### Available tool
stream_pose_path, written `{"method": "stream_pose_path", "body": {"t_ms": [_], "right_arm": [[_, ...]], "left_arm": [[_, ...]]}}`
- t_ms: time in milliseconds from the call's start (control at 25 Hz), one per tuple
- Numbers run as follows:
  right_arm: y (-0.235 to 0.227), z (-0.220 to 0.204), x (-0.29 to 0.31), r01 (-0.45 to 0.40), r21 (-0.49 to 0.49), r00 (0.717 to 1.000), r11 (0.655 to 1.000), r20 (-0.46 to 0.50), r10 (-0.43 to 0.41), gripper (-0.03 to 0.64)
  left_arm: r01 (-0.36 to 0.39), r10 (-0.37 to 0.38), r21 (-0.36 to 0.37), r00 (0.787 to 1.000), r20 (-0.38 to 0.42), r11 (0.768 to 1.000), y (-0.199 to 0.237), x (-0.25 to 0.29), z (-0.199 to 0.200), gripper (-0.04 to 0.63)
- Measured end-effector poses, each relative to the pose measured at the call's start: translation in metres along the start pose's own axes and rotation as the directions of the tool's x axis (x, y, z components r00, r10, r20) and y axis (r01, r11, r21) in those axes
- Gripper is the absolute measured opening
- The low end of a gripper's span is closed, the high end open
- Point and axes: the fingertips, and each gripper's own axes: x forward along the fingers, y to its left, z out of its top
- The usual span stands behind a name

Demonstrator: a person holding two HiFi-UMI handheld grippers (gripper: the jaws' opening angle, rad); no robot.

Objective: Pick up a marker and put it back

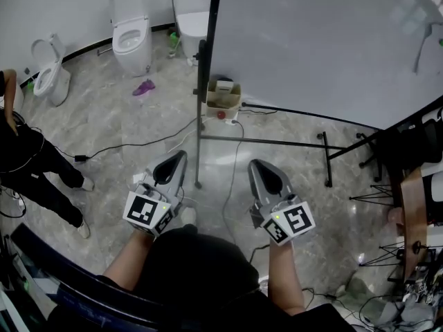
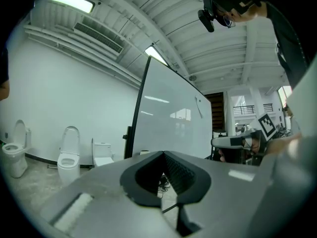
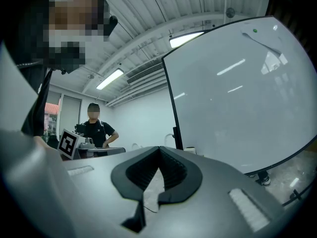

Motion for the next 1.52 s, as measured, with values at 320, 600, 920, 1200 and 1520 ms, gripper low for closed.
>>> {"method": "stream_pose_path", "body": {"t_ms": [320,600,920,1200,1520], "right_arm": [[-0.003,0.006,0.031,0.042,-0.014,0.999,0.999,0.013,-0.042,0.009],[-0.001,0.004,0.052,0.08,-0.019,0.997,0.997,0.017,-0.079,0.009],[0.005,-0.001,0.062,0.116,-0.018,0.993,0.993,0.025,-0.116,0.009],[0.002,-0.006,0.061,0.118,-0.017,0.993,0.993,0.014,-0.118,0.009],[-0.026,-0.005,0.066,0.096,-0.018,0.995,0.995,0.003,-0.096,0.009]], "left_arm": [[0.063,-0.063,0.001,0.998,0.022,0.998,0.025,0.021,0.008,0.005],[0.103,-0.103,0.003,0.994,0.025,0.995,0.05,0.026,0.008,0.004],[0.13,-0.13,-0.004,0.991,0.036,0.992,0.066,0.027,0.005,0.005],[0.121,-0.121,-0.014,0.992,0.031,0.993,0.066,0.027,-0.001,0.004],[0.059,-0.059,-0.01,0.998,0.014,0.998,0.061,0.039,0.002,0.005]]}}
